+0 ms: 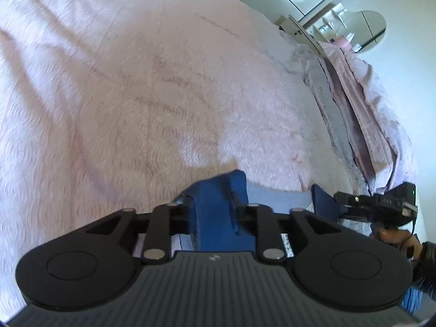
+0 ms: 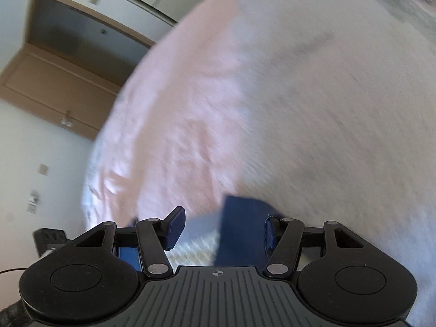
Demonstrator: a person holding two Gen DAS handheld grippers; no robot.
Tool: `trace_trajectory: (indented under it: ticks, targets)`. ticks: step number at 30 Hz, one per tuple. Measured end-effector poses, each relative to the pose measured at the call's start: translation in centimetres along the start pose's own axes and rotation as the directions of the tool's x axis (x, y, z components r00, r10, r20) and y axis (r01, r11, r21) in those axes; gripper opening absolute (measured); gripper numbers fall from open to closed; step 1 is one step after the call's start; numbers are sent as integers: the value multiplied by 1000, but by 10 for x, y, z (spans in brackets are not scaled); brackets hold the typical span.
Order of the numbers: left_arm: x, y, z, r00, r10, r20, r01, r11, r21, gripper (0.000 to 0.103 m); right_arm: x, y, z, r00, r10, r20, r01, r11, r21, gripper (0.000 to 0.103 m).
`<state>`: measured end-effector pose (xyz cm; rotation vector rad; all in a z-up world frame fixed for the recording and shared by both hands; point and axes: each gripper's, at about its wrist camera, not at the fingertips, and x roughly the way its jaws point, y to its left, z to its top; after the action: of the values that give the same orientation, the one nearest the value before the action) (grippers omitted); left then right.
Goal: Fold clothes
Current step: 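Lift the navy vest by its straps with both grippers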
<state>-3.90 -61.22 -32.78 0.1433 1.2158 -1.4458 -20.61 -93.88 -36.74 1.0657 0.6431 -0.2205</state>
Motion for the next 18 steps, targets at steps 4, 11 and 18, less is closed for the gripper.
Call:
trace_trajectory:
  ticks: [4,11,18]
  targets:
    - [-25,-2,-4,1000,0,17,0,1000,-1,35,-25,3,-13,1000,-19,-1,19,1000,-7,61]
    - [-100,-14,-40,999,17,37,-16,1000,-21,41,-126,23,-73,994,-82,79,83,996,-9,62]
    - [-181,-26,-141,993,91,-70,-94,995,-37,44,-212,38,-195,990,-125,63,121,991,57,62]
